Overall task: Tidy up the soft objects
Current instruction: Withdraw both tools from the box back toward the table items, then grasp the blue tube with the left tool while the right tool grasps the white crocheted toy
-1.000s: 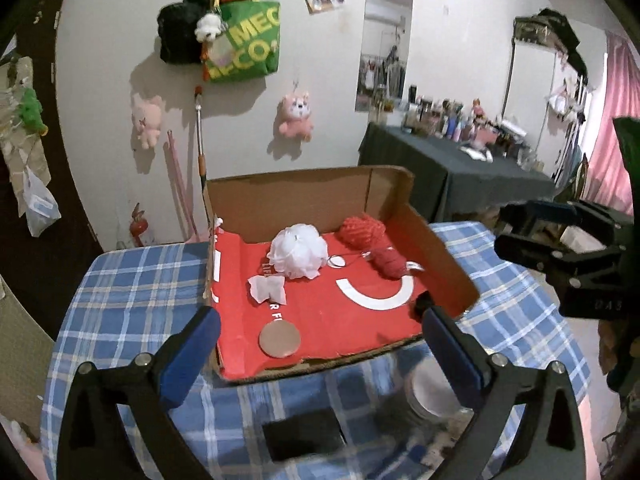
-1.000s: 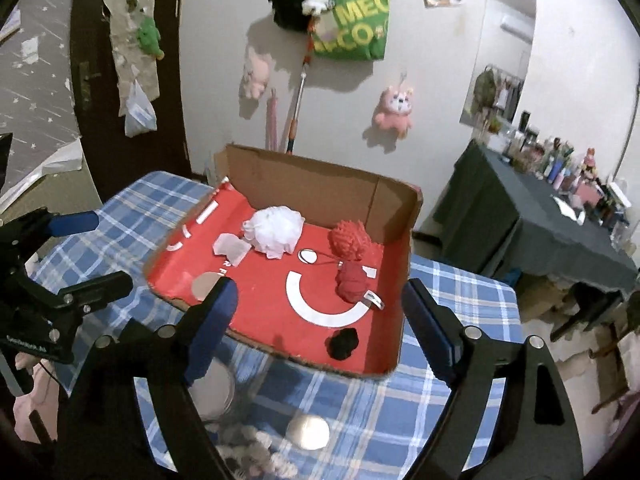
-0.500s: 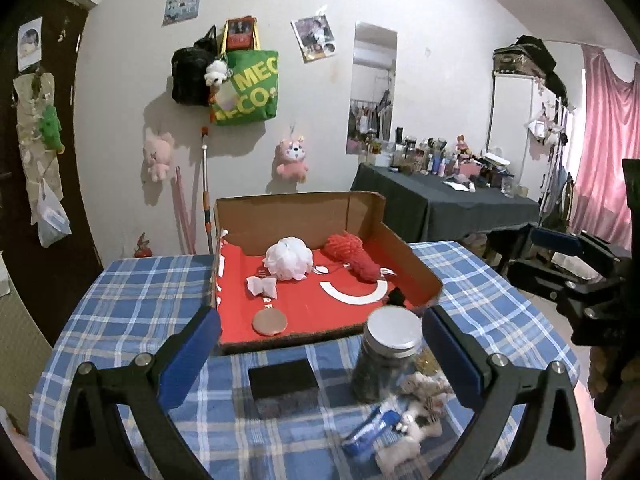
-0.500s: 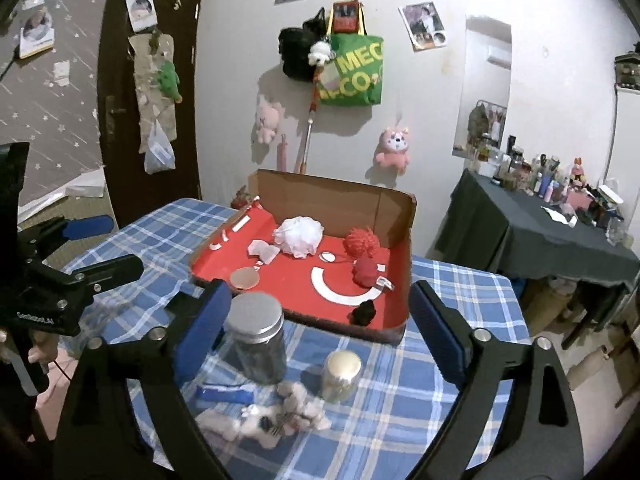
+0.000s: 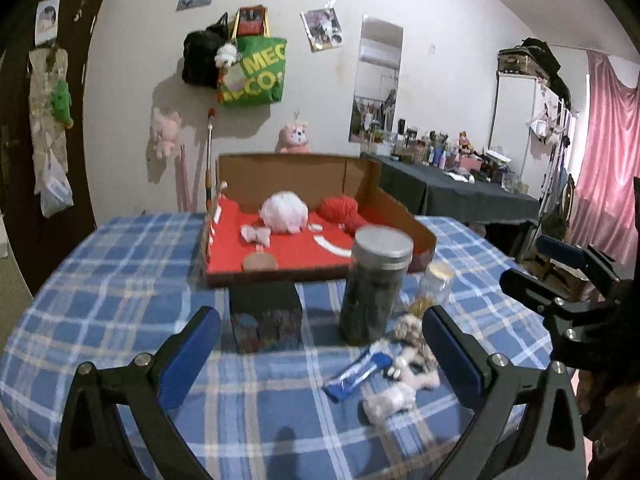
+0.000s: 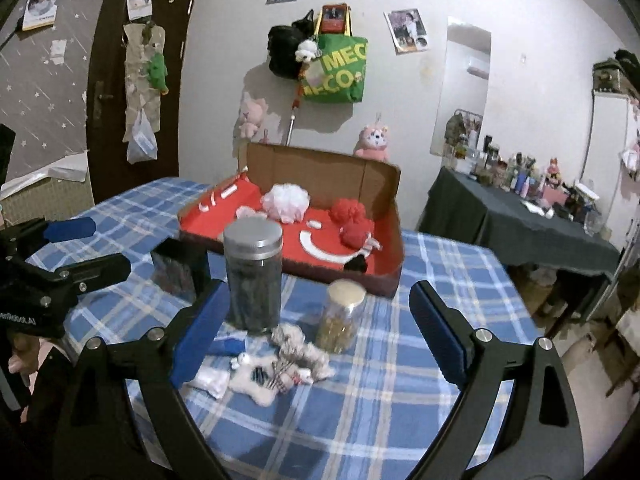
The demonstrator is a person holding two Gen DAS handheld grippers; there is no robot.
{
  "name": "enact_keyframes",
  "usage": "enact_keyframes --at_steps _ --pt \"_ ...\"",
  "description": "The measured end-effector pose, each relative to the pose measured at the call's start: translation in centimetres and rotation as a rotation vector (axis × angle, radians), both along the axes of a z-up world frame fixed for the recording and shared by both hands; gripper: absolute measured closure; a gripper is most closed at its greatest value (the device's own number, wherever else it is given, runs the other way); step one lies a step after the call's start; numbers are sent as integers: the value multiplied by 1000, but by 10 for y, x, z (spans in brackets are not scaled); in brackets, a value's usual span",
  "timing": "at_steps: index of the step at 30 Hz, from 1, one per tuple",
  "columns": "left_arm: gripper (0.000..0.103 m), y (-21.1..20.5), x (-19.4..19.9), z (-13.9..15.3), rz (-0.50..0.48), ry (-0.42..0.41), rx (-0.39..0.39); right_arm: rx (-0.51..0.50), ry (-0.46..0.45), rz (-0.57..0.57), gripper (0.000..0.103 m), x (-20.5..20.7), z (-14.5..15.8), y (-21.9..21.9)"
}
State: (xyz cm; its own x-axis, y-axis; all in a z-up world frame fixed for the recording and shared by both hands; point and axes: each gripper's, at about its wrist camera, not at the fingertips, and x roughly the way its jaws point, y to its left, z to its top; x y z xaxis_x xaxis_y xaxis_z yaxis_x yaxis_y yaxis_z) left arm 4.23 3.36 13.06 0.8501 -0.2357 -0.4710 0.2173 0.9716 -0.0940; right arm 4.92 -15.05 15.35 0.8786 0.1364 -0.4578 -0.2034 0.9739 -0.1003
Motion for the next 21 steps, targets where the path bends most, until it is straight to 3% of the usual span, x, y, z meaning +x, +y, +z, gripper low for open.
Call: enact_keyframes --at_steps 10,21 --pt "0 -10 18 -52 -49 129 10 47 123 -18 11 21 -51 -5" --pt "1 -24 42 -74 -115 205 38 92 233 6 11 45 -80 -16"
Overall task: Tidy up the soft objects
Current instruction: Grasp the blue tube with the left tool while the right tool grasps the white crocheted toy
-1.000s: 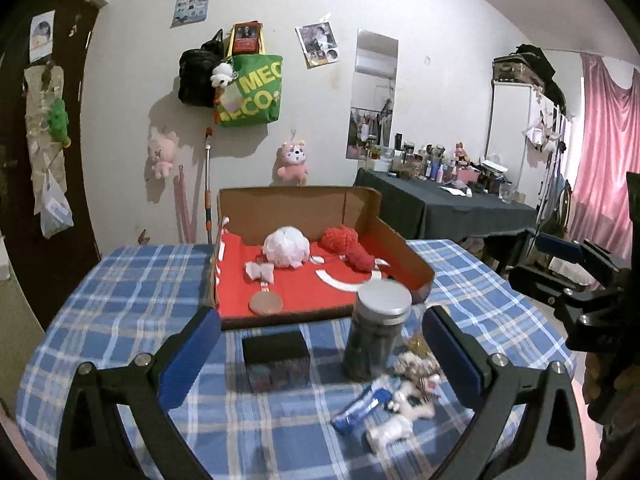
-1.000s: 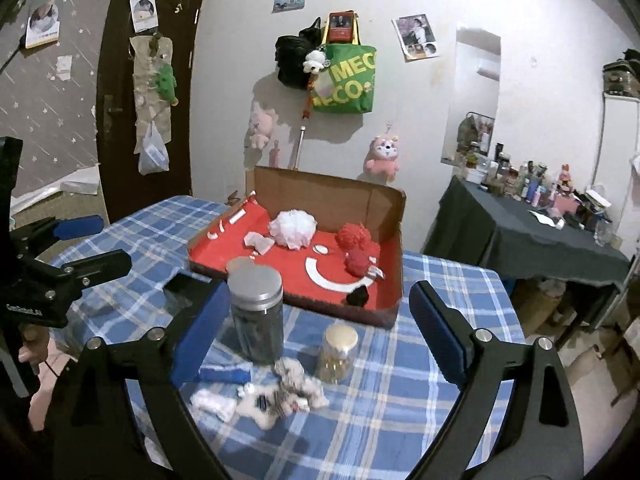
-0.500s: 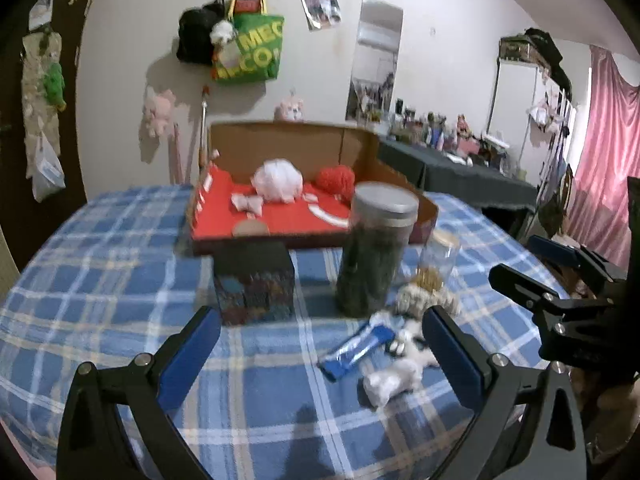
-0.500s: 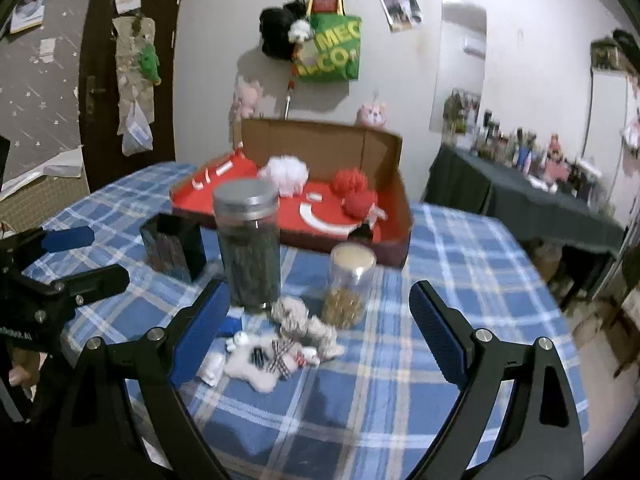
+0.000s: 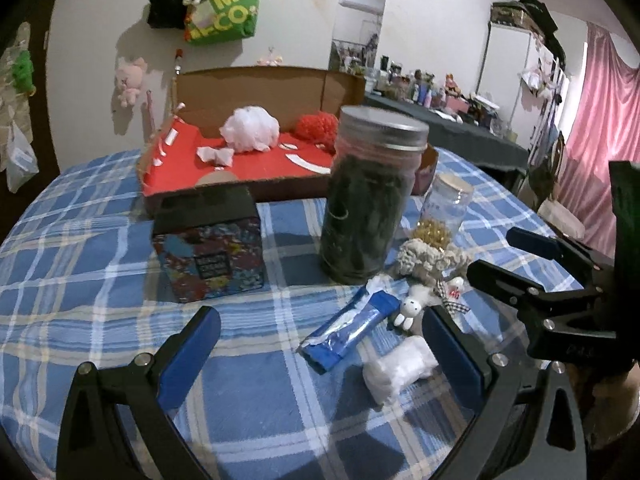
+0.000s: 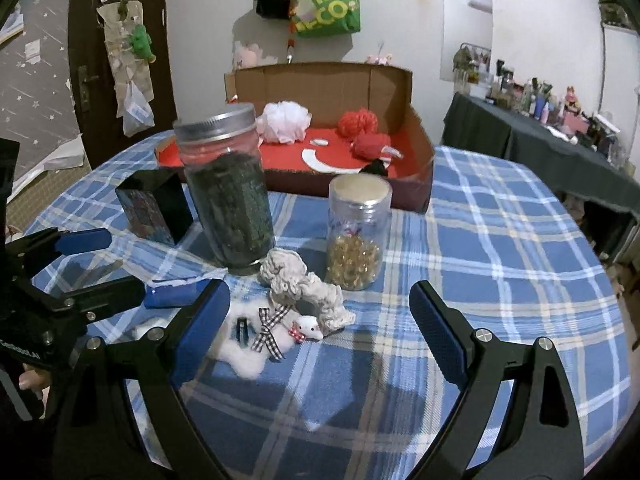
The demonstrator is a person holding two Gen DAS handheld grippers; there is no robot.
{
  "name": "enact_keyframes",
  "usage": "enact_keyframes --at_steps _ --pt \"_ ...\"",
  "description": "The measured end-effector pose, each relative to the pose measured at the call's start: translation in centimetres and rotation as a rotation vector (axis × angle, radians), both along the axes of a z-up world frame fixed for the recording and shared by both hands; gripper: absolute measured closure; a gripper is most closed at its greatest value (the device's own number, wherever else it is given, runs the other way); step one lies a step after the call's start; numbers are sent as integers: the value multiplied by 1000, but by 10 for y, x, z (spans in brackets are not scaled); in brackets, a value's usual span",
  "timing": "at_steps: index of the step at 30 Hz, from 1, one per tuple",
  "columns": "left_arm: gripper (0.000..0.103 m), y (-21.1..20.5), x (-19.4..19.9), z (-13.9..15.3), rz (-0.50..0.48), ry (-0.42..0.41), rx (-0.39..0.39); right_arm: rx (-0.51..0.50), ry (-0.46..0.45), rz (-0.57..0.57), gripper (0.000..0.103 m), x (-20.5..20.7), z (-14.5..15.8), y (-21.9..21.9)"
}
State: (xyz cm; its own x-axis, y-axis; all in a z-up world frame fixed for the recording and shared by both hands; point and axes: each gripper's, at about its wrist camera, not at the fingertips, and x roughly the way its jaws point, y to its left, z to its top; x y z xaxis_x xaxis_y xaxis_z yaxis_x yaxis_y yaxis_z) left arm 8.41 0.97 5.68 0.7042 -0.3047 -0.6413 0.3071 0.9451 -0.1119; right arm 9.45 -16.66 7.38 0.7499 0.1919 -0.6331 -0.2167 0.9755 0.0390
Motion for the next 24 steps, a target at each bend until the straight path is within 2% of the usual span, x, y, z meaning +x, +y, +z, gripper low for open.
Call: enact_keyframes --at_steps 6,9,13,14,15,16,20,24 --pt "9 -11 14 -9 -56 50 29 25 72 35 11 17 -14 -3" --pt "17 -16 21 -15 -86 85 47 48 97 45 13 24 -18 -4" --pt "39 -21 31 -26 -116 142 60 79 133 68 34 32 -23 -3" --pt "40 -21 32 -28 -124 141 58 88 147 75 48 35 -25 -2" --pt "45 -22 31 -28 -131 128 64 99 163 83 57 37 -28 -2" --pt "61 -23 29 -27 -156 125 56 116 177 94 64 38 -30 -2" --pt "66 -24 25 -26 -172 111 57 141 130 104 87 29 -24 -5" --pt "68 -18 27 -22 -150 117 22 171 84 111 87 21 -12 -9"
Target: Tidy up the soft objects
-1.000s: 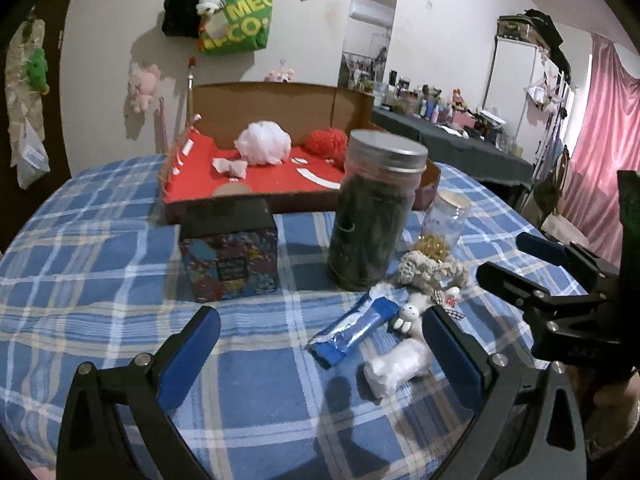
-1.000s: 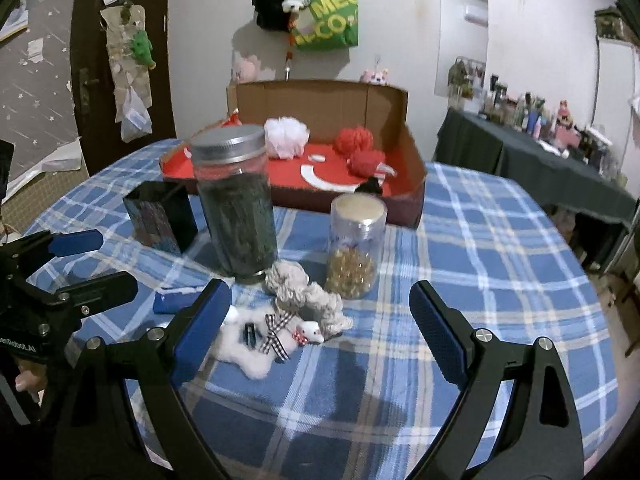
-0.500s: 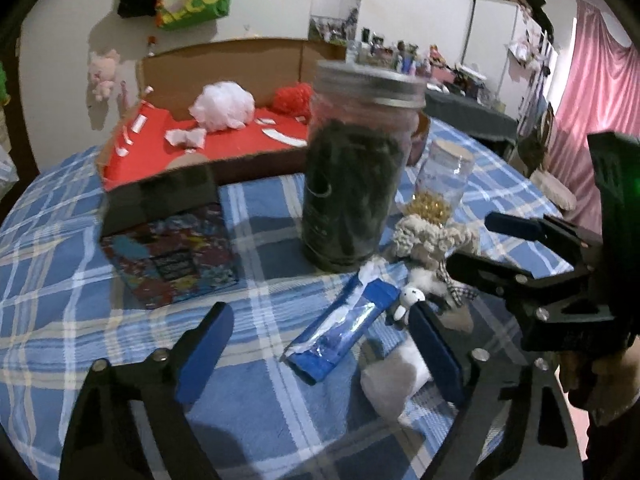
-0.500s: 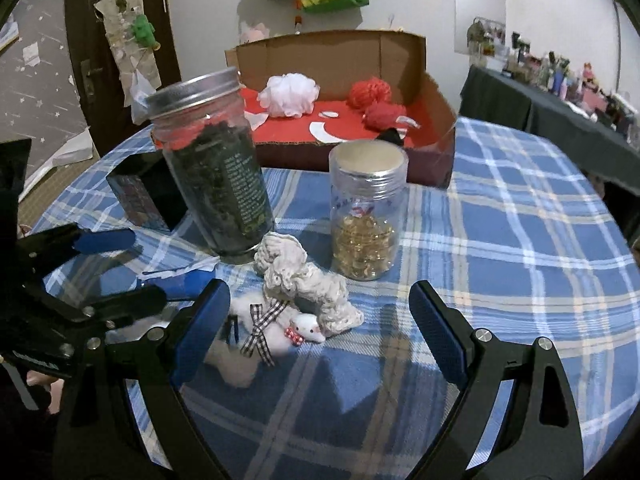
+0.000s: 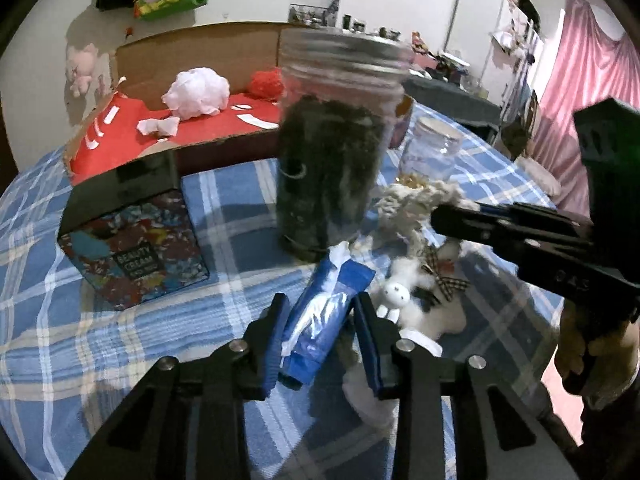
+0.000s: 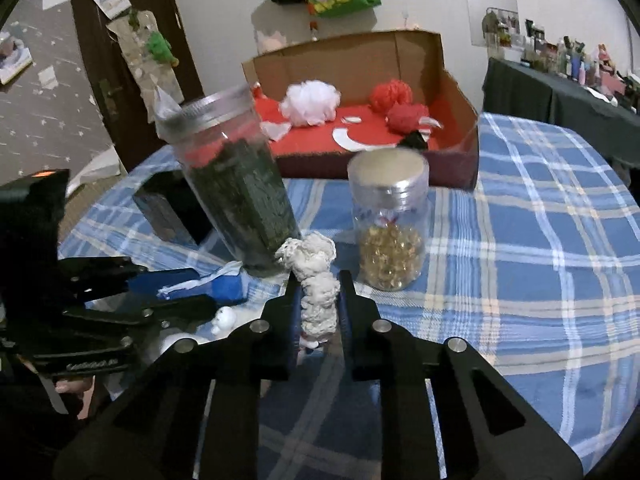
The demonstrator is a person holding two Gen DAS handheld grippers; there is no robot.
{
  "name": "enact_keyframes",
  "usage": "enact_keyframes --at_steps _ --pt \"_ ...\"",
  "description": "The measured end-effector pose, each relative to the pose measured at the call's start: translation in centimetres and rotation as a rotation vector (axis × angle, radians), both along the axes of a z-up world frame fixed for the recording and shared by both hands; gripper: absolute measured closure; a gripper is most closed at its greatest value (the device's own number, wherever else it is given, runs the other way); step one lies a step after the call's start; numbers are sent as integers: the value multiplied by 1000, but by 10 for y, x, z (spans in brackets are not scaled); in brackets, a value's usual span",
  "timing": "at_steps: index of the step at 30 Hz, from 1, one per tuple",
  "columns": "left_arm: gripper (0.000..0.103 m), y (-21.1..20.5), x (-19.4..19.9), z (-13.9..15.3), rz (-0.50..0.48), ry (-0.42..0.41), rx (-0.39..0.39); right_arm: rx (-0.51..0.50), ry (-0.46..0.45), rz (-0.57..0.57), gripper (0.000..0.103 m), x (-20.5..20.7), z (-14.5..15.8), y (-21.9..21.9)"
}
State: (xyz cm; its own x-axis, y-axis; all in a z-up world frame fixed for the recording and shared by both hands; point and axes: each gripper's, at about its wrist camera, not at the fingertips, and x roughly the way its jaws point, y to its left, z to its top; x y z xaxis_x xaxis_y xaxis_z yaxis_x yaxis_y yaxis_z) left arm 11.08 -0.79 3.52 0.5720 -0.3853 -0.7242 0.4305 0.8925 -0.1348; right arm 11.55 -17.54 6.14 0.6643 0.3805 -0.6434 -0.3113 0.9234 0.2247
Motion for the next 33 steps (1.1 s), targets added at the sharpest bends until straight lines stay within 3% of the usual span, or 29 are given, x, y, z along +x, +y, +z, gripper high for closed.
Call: enact_keyframes --at_steps 21,25,33 --pt "76 13 -7 24 22 -38 -73 19 -145 13 88 -25 42 7" --pt "77 14 -8 25 21 -41 -81 79 -109 44 88 -24 40 6" --pt "77 14 -10 23 27 -30 -80 102 -36 55 88 -23 16 11"
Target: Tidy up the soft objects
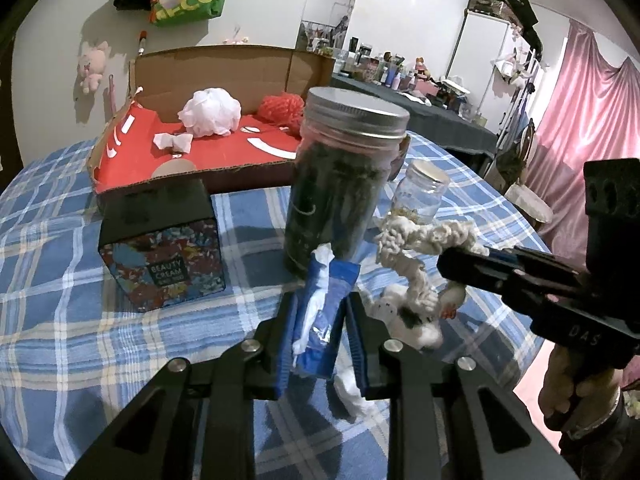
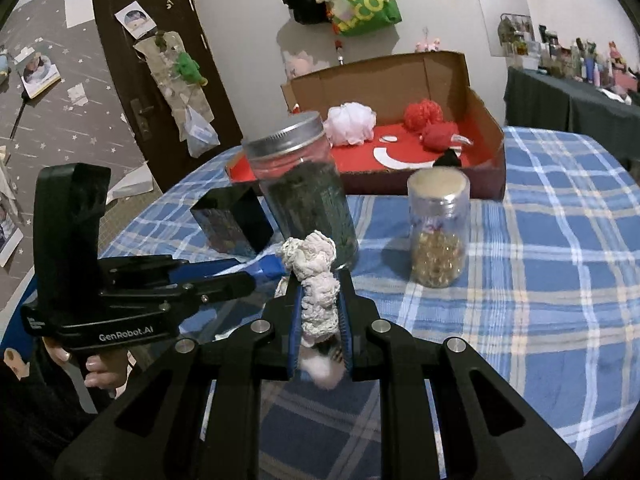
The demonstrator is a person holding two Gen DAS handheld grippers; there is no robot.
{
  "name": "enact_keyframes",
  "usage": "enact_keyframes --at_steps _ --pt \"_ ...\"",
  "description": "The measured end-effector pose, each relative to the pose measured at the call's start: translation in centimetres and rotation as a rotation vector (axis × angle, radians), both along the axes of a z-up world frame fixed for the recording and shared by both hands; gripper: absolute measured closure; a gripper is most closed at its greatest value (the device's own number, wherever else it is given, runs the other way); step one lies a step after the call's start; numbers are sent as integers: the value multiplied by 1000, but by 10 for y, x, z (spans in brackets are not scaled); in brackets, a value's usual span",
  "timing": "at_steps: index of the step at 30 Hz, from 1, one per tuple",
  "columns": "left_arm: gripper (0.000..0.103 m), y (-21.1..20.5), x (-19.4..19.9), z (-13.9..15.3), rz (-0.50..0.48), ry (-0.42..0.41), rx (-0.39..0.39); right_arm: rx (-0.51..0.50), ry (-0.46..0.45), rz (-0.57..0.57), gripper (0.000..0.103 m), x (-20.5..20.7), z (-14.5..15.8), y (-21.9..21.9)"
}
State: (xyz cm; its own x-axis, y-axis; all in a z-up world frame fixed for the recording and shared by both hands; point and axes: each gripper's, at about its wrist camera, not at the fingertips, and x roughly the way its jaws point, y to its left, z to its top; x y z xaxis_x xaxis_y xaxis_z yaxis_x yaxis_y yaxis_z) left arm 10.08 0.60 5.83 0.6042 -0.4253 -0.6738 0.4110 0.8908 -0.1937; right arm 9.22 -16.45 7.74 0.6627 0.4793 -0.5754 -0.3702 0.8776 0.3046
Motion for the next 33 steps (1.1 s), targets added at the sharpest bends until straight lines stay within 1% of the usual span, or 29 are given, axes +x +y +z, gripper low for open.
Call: enact_keyframes --at_steps 6,11,14,17,21,26,29,31,33 --pt "77 0 -1 -1 1 6 -2 8 10 -3 88 1 -1 -3" --pt "77 0 -2 -9 -4 29 10 35 63 12 87 3 -11 -5" --pt "76 -3 -1 -20 -2 38 55 43 104 6 87 6 -23 -5" --pt "75 -4 1 -28 -17 55 55 54 132 0 87 8 -31 -6" --pt "69 -7 1 -29 -23 42 72 59 129 -2 87 8 -32 -7" --pt "61 -13 4 -29 -31 28 91 31 110 -6 86 7 -33 -6" --pt "60 -19 3 -30 -30 4 128 28 105 -7 86 8 -33 -6" --pt "60 -20 3 -31 -29 -5 138 28 103 -8 86 8 -33 -7" --pt "64 -20 4 -32 -28 -11 141 22 98 -15 86 8 -33 -7"
